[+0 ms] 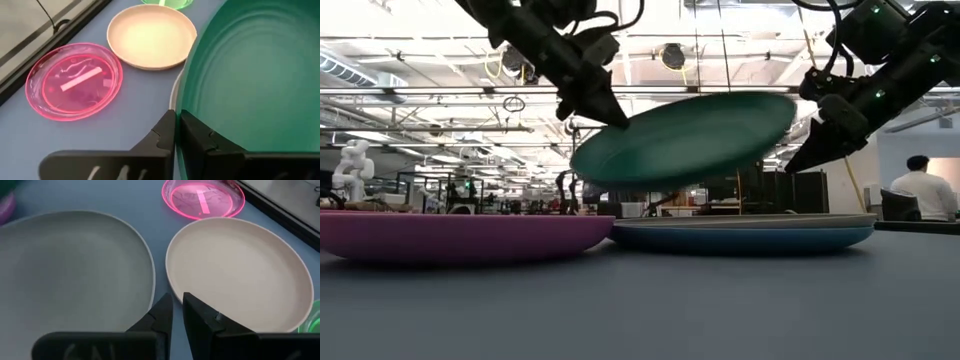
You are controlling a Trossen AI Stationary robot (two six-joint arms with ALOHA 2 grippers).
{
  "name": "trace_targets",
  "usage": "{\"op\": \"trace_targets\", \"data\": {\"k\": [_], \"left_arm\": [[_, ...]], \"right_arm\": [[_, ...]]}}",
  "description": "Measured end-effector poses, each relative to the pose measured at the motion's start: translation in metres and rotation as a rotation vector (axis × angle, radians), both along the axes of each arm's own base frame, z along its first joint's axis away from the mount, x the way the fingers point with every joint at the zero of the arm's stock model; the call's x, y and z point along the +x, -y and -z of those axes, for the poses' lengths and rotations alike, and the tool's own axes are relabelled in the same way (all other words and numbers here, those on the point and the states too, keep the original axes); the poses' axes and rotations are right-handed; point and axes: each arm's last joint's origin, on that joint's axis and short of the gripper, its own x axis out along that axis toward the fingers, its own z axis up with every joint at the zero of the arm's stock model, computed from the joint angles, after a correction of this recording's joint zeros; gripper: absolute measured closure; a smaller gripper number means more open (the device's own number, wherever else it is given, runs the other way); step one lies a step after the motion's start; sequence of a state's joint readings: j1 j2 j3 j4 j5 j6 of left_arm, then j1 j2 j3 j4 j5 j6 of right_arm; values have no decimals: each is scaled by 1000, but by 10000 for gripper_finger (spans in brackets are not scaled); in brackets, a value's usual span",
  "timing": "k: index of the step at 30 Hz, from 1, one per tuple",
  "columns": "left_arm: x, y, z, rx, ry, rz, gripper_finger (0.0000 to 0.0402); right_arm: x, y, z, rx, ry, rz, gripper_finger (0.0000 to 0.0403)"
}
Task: Stack plastic plates
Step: Stack the green plate on top of the gray plate, then stack the purple plate on top of the green plate
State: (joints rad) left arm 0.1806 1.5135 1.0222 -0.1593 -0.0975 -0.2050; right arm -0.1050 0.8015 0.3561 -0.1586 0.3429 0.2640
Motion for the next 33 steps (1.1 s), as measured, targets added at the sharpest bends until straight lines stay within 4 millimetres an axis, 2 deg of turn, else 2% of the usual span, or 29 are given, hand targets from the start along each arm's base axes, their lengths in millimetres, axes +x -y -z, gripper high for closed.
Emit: {"op": "trace_targets", "data": {"k": [13,24,28,33], "left_arm": [[9,-1,16,-43,-18,-40,372],[14,-2,20,-28,-9,-32,284],[13,-2,18,-5,-15,-13,274],[4,0,23,51,-142,56,273]], "right_arm": [[-1,0,-1,-3,3,-1,365],[-1,0,-1,-13,-2,-6,365],[-1,0,-1,-13,-2,-6,365],[-1,1,-1,-28,-3,13,365]]}}
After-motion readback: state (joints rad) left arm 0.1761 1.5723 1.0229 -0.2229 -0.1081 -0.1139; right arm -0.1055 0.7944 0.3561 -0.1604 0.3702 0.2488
